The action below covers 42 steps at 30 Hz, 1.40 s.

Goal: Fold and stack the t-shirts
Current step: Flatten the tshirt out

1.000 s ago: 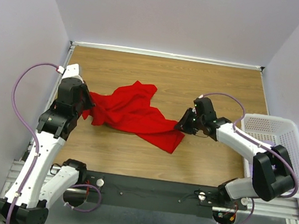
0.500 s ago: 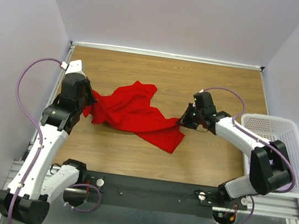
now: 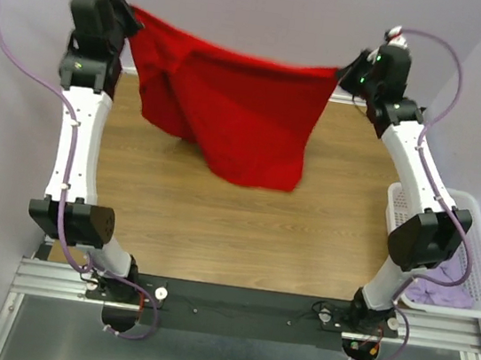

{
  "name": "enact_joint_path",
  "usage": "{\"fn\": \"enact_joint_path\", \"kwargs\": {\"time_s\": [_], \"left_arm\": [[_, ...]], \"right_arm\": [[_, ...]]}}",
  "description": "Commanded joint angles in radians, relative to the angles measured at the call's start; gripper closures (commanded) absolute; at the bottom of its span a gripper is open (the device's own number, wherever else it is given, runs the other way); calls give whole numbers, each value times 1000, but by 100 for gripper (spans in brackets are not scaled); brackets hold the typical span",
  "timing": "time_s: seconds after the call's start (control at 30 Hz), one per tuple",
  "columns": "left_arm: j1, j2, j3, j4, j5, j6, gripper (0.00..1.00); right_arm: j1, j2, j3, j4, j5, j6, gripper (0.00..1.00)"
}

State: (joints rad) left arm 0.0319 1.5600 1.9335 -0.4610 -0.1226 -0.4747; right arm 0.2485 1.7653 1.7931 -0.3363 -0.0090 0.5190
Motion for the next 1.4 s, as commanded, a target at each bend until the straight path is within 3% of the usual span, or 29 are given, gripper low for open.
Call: {"fn": "enact_joint_path", "kwargs": {"time_s": [0.0, 0.17, 0.3, 0.37, 0.4, 0.57, 0.6, 0.77, 0.9, 1.0, 1.27, 1.37], "left_arm": [[54, 40, 283, 108, 115, -30, 100], [105, 5, 271, 234, 280, 2, 100], [118, -128, 26, 285, 333, 8, 100], [118, -196, -118, 327, 334, 13, 100], [118, -262, -281, 338, 328, 10, 100], [120, -435, -742, 338, 330, -36, 100], [120, -484, -875, 332, 342, -45, 100], [120, -624, -1232, 236, 399, -30, 100], [109, -684, -1331, 150, 425, -38, 100], [103, -687, -1241, 47, 388, -18, 100], [105, -657, -1229, -100, 420, 5, 90], [103, -675, -1223, -166, 434, 8, 85]], "right_arm": [[-28, -4, 233, 5, 107, -170, 99], [-31, -55, 307, 11, 202, -299, 99], [-31, -145, 185, 20, 159, -344, 99], [-31, -182, 27, 23, 117, -344, 99], [-32, -226, -32, 31, 103, -337, 99], [-31, -346, -441, 59, 49, -222, 99], [-31, -360, -583, 69, 32, -179, 99], [-31, -435, -952, 77, -38, -71, 99], [-31, -495, -1101, 75, -77, -10, 100], [-29, -546, -1190, 69, -66, 12, 99], [-31, -543, -1199, -27, 0, 27, 97], [-31, -549, -1187, -96, 3, 38, 91]]}}
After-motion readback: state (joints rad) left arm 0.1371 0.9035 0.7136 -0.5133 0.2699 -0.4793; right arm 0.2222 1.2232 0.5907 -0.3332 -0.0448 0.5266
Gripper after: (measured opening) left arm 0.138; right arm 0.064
